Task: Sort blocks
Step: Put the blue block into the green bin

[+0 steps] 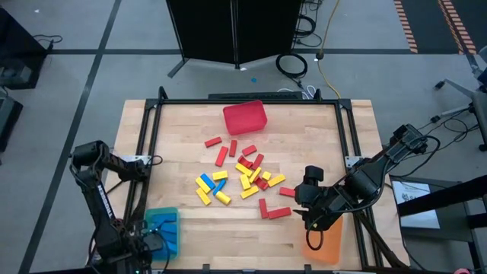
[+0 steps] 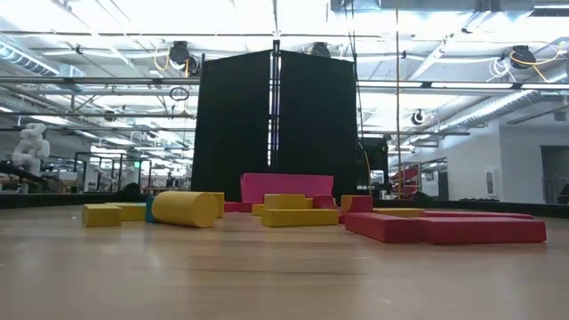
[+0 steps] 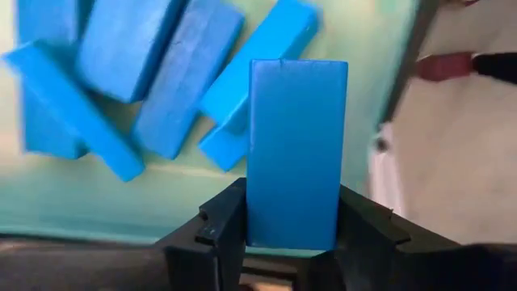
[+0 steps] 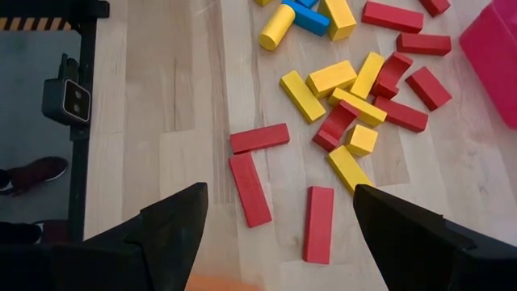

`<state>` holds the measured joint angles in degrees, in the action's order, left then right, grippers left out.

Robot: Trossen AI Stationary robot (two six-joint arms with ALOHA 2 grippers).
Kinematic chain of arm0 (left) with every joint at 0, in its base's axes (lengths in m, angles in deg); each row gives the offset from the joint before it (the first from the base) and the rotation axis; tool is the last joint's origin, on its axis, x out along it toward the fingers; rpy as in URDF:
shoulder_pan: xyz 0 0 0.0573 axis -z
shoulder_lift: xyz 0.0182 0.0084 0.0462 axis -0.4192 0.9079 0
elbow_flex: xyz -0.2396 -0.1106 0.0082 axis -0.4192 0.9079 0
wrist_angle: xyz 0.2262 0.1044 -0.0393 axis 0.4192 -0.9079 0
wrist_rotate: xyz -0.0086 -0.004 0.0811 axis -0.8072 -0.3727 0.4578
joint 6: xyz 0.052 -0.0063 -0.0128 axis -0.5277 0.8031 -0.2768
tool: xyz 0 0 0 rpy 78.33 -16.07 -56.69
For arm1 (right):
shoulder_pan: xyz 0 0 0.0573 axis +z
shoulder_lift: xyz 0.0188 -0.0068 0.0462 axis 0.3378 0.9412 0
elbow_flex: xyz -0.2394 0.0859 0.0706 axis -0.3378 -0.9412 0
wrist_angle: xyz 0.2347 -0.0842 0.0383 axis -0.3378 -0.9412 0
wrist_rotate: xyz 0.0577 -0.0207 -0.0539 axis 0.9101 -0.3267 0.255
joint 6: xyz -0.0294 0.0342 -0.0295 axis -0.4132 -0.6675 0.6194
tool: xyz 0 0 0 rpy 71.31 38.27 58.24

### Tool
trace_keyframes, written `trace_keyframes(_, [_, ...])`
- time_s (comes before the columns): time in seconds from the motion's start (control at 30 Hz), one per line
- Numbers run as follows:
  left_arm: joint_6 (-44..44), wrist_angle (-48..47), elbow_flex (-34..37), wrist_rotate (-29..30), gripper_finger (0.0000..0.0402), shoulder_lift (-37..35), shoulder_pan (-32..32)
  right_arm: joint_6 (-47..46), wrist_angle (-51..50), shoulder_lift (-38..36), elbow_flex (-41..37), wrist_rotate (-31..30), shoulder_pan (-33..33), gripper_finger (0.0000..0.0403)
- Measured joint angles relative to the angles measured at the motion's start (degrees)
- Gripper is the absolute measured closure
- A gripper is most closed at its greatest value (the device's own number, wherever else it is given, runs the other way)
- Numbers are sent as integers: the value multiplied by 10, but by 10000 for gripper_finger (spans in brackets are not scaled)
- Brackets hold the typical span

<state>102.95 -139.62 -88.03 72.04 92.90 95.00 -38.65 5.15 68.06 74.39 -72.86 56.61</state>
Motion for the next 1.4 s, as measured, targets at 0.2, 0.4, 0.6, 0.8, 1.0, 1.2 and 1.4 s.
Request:
trace_keyframes(0.2, [-1, -2, 9, -32, 242, 0, -5, 4, 0, 0, 0, 0, 0, 96])
trace_keyframes(0.4, [-36, 29, 9, -31, 242, 0, -12, 6, 0, 0, 0, 0, 0, 96])
trace_keyframes(0.6, [-54, 28, 9, -31, 242, 0, -21, 6, 0, 0, 0, 0, 0, 96])
trace_keyframes(0.8, [-61, 27, 9, -31, 223, 0, -31, 6, 0, 0, 0, 0, 0, 96])
trace_keyframes(1.0, [-60, 26, 9, -34, 172, 0, -31, 6, 0, 0, 0, 1, 0, 96])
trace_keyframes(1.2, [-56, 14, 9, -46, 160, -14, -53, 6, 0, 0, 0, 1, 0, 96])
trace_keyframes(1.4, [-30, -92, -7, 6, 159, -82, -100, 6, -2, 0, 0, 1, 0, 96])
